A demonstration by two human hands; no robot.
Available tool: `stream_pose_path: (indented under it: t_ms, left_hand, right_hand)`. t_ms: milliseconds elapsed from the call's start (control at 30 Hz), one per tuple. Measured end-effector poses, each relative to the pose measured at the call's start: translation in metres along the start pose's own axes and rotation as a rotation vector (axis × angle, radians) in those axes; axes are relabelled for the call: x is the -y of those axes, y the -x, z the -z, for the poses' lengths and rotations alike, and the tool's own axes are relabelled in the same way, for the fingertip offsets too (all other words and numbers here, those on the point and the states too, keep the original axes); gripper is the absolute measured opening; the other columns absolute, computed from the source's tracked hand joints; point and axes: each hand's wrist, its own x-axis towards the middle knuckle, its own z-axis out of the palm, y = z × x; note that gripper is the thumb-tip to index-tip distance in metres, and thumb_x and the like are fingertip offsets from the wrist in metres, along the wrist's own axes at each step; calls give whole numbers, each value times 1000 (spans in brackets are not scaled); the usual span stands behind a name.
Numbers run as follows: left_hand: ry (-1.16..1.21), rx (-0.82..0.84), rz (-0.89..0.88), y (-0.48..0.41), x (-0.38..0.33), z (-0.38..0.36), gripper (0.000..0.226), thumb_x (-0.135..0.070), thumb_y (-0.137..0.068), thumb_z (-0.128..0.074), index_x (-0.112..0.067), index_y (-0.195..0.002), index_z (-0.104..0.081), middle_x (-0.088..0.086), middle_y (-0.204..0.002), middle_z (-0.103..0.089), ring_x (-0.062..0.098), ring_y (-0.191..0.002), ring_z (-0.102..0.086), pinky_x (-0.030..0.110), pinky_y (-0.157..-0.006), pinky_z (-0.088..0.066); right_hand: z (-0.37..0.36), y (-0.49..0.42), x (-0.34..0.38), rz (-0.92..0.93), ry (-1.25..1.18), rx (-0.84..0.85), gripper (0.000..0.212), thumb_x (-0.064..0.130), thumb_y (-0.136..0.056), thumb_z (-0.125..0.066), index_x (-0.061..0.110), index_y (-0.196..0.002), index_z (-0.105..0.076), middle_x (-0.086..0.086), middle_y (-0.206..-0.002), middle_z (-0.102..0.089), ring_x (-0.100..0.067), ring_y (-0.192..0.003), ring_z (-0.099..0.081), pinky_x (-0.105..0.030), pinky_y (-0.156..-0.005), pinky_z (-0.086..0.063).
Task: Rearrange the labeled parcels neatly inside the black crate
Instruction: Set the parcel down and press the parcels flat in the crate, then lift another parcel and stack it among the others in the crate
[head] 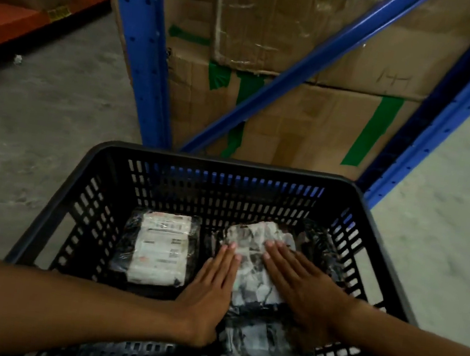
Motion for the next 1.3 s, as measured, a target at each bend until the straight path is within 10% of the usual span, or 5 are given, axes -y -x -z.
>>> stream_pose_path:
  t_ms: [367, 500, 700, 833, 1300]
  left_hand:
    - [-9, -97, -213, 0, 34, 22, 91, -18, -96, -55, -17, -158, 11, -1, -165, 21, 16, -154, 18, 23, -123, 7]
    - [276, -124, -265, 15, 59, 76, 63, -28, -99, -52, -20, -157, -27, -1, -163, -29, 14, -150, -28, 32, -122, -27]
    - [1179, -252, 274, 33, 54, 117, 103, -95, -58, -31, -37, -140, -54, -8, -146, -55, 17, -138, -49, 39, -118, -34]
    - [1369, -215, 609, 39, 55, 110, 83, -80, -84, -24, -25, -133, -61, 6, -136, -65, 29, -124, -60, 46, -108, -46]
    - [650, -341, 919, 39, 110, 103, 72, -48, -96, -45, 0, -149, -35, 20, -154, -38, 38, -142, -36, 44, -114, -38]
  right_hand:
    - [-4, -7, 5, -42, -92, -57, 85, 23, -100, -46, 1, -154, 17, -25, -162, 18, -42, -150, 16, -49, -125, -5]
    - [56, 12, -33, 39, -633, -273, 58, 37, -90, -66, 25, -142, -45, 0, -136, -60, -14, -121, -59, -34, -100, -51]
    - [111, 6, -36, -330, -1643, -607, 50, 65, -71, -72, 21, -94, -69, 5, -97, -77, -10, -95, -72, -25, -91, -54]
    - [114, -20, 1, -558, -2213, -42, 52, 62, -80, -67, 14, -97, -82, -13, -101, -80, -29, -89, -78, -39, -74, -62]
    - [105, -146, 80, -390, -1803, -240, 63, 31, -91, -69, 13, -145, -42, -11, -134, -64, -28, -115, -65, -43, -102, -53]
